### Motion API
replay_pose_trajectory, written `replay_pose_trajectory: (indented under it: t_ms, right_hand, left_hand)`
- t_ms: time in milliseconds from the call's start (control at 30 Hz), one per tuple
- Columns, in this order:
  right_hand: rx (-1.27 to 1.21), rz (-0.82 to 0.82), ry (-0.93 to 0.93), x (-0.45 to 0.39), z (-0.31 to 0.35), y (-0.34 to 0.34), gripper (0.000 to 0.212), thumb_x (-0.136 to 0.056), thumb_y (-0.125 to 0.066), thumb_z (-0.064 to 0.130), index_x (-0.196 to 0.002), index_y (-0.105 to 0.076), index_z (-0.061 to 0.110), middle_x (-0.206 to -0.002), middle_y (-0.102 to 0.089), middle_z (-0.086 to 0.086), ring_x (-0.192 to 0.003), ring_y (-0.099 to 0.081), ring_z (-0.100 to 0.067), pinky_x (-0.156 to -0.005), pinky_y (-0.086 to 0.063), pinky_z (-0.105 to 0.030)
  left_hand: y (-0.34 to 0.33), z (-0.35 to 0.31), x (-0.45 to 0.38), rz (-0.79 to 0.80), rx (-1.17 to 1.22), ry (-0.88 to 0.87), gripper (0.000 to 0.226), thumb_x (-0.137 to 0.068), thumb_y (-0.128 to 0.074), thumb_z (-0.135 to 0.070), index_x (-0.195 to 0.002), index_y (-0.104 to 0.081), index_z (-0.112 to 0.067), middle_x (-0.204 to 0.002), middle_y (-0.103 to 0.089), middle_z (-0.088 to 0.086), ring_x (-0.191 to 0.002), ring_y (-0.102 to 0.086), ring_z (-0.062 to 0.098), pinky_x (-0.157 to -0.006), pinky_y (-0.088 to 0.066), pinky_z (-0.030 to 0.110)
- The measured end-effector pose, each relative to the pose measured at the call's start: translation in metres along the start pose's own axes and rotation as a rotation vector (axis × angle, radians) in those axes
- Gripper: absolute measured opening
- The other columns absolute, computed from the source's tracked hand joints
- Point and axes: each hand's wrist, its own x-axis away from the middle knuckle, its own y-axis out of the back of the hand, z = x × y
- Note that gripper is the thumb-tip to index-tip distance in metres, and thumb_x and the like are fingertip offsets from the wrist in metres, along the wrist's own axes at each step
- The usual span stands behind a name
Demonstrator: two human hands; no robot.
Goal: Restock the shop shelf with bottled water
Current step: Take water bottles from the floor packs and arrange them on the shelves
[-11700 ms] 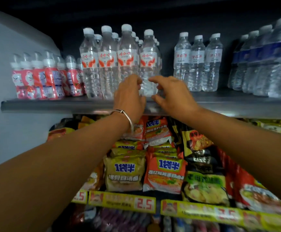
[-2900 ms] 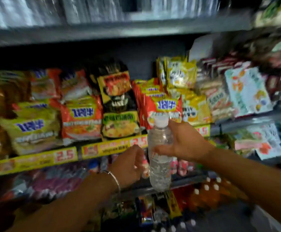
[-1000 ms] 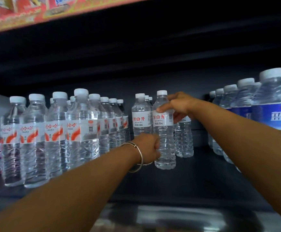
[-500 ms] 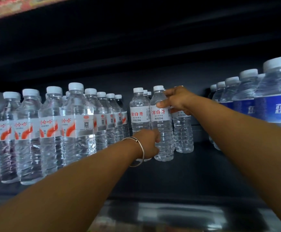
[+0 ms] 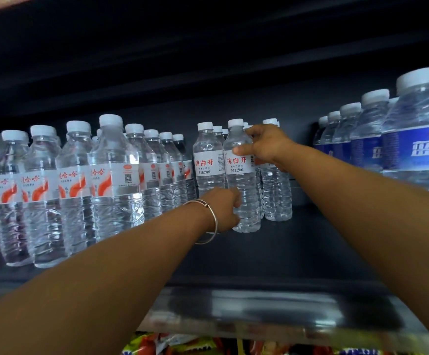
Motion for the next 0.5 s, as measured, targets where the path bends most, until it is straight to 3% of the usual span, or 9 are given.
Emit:
replay_pose_trajectory:
  t_ms: [133, 200, 300, 500]
  right_hand:
    - [0.082, -0.021, 0.039, 0.012, 0.001, -0.002, 0.079, -0.067, -0.083, 0.027, -0.135, -0.046, 0.01, -0.131, -0.056, -0.008, -0.116, -0.056, -0.027, -0.098, -0.048, -0.044]
    - [0.156, -0.056, 0.058, 0.021, 0.004, 0.0, 0.074, -0.071, -0.081, 0.025, -0.134, -0.047, 0.008, -0.132, -0.054, -0.008, -0.119, -0.054, -0.027, -0.1, -0.046, -0.038]
    - [0.351, -0.103, 0.115, 0.045, 0.011, 0.007, 0.061, -0.078, -0.075, 0.028, -0.131, -0.05, 0.007, -0.129, -0.055, -0.01, -0.116, -0.054, -0.025, -0.09, -0.043, -0.026]
    - [0.682, -0.157, 0.312, 0.131, 0.02, 0.019, 0.052, -0.082, -0.07, 0.025, -0.13, -0.054, 0.012, -0.127, -0.057, -0.012, -0.115, -0.055, -0.028, -0.095, -0.043, -0.033]
  left_hand:
    - [0.0, -0.004, 0.006, -0.008, 0.002, 0.01, 0.029, -0.085, -0.06, -0.015, -0.113, -0.052, -0.009, -0.113, -0.059, 0.011, -0.102, -0.056, 0.027, -0.085, -0.046, 0.031]
    - [0.001, -0.007, 0.011, -0.016, 0.014, 0.014, 0.03, -0.085, -0.061, -0.016, -0.113, -0.053, -0.009, -0.115, -0.059, 0.012, -0.104, -0.056, 0.027, -0.087, -0.047, 0.033]
    - [0.006, -0.014, 0.021, -0.05, 0.039, -0.016, 0.028, -0.085, -0.06, -0.015, -0.112, -0.055, -0.007, -0.114, -0.059, 0.013, -0.104, -0.056, 0.027, -0.088, -0.047, 0.031]
    - [0.023, -0.04, 0.065, -0.222, 0.179, -0.112, 0.02, -0.084, -0.059, -0.013, -0.103, -0.057, -0.007, -0.108, -0.059, 0.013, -0.1, -0.055, 0.029, -0.089, -0.047, 0.036]
